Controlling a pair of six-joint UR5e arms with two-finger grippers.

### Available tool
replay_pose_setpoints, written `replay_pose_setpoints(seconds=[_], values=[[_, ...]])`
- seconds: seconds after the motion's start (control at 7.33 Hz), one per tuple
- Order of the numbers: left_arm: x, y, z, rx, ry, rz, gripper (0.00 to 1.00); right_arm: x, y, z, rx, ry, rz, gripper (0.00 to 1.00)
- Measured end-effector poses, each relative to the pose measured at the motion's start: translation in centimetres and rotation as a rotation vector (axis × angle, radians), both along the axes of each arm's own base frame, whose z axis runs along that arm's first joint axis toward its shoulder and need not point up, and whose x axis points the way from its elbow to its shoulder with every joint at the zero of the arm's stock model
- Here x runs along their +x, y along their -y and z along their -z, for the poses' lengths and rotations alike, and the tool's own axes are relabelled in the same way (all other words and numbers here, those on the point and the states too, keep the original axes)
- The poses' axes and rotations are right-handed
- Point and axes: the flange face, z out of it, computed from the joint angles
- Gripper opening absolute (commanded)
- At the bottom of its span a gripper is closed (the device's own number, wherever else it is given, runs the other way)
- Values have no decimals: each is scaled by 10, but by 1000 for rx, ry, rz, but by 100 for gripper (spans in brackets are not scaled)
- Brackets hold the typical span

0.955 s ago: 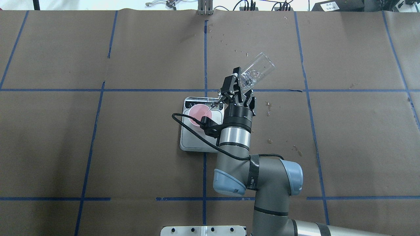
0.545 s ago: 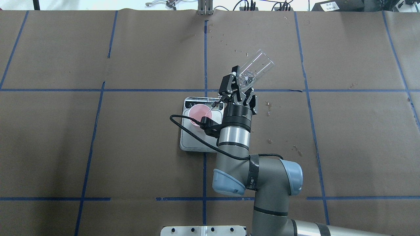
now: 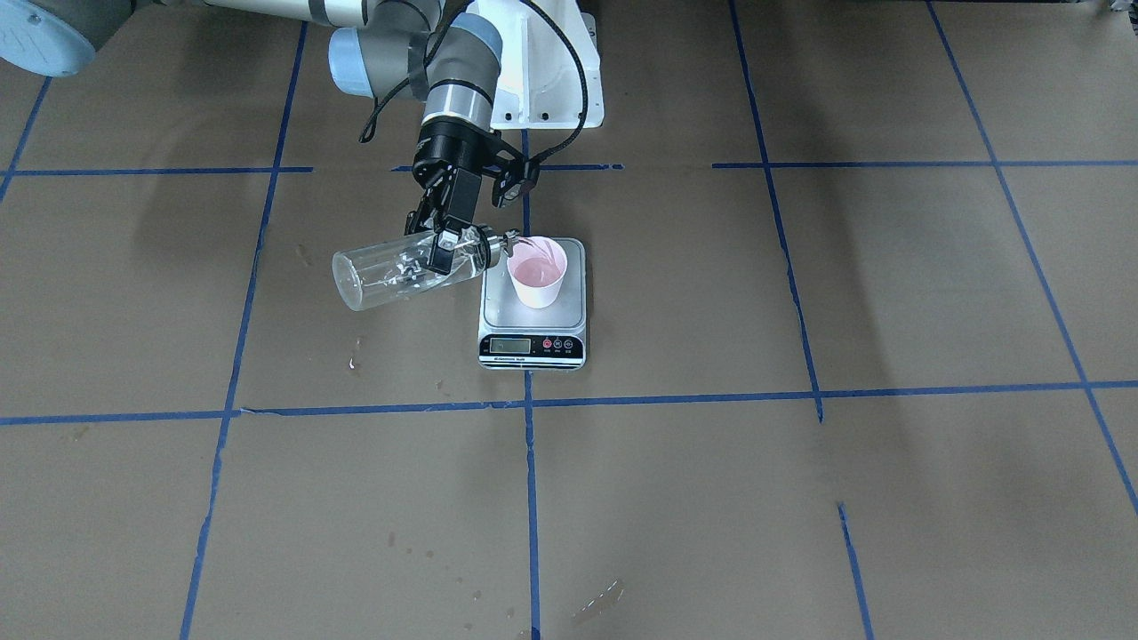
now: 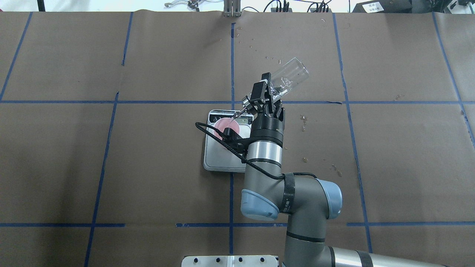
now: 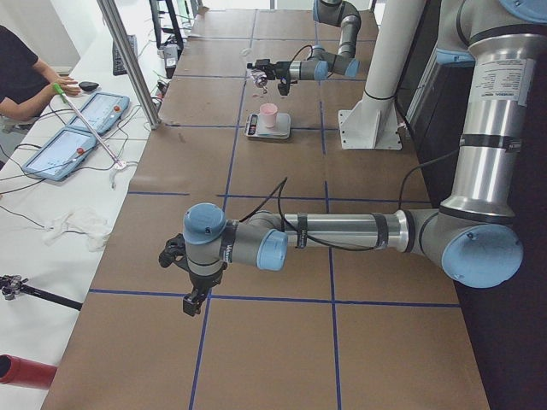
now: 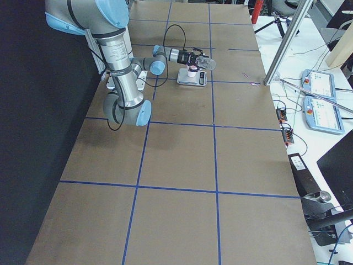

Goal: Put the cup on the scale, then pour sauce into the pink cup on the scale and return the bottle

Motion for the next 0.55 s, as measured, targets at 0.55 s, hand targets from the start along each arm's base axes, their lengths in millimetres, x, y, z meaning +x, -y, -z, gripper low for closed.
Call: replay_pose_setpoints(seconds=[0.55], values=[[1,1,1,-1,-1,2,100,-8,1,-15,-57,344,11,0]])
